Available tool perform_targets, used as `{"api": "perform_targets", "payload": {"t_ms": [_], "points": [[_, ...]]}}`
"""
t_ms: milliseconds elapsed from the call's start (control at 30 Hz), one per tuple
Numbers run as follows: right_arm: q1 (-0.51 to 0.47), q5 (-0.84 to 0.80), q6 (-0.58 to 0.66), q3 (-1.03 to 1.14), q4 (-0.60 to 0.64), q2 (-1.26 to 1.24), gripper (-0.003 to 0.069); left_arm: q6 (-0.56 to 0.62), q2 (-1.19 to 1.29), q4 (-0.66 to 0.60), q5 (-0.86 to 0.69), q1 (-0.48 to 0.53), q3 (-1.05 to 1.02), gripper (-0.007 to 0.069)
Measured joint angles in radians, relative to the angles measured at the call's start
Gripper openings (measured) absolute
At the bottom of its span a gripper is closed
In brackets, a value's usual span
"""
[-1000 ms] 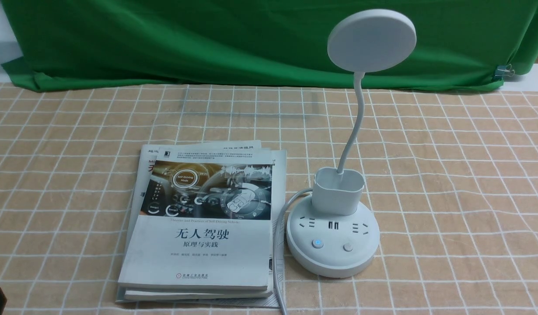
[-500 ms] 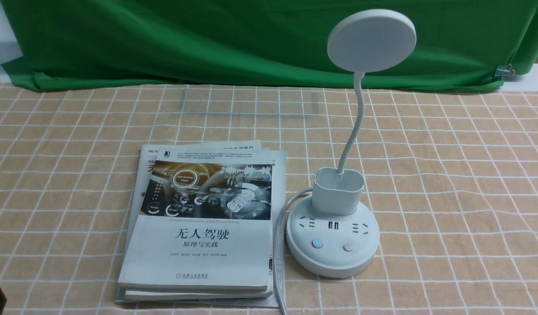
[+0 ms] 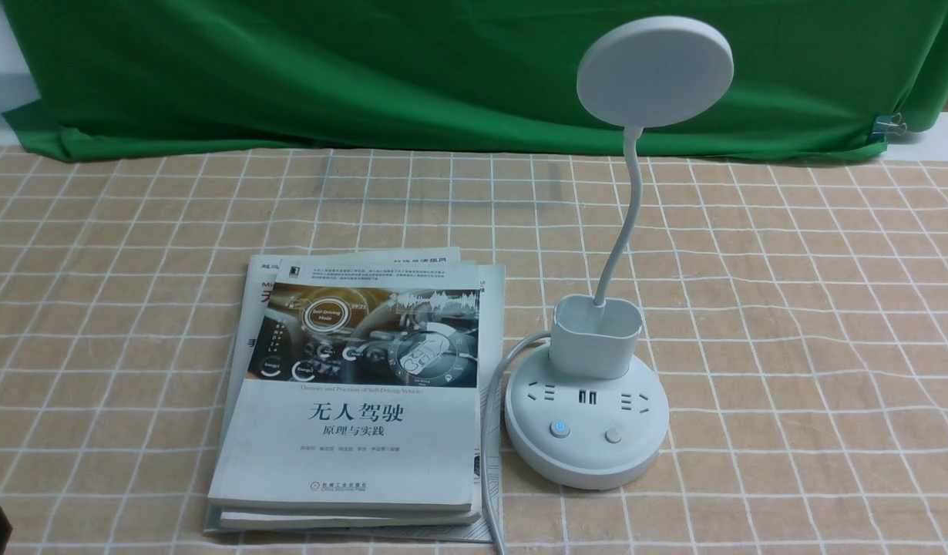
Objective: Turn off the desk lamp on the light coffee tablecloth by hand.
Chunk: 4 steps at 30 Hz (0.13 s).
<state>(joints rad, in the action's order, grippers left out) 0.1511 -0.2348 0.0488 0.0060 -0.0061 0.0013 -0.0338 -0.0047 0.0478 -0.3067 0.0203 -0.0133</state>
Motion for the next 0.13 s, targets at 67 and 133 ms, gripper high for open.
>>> {"api": "perform_targets", "payload": {"t_ms": [67, 133], "points": [[0.0, 0.0, 0.0, 0.0, 0.0, 0.0, 0.0191, 0.0, 0.0, 0.0, 0.0, 0.0, 0.0, 0.0005], [0.0, 0.0, 0.0, 0.0, 0.0, 0.0, 0.0195, 0.0, 0.0, 0.0, 0.0, 0.0, 0.0, 0.0005]]}}
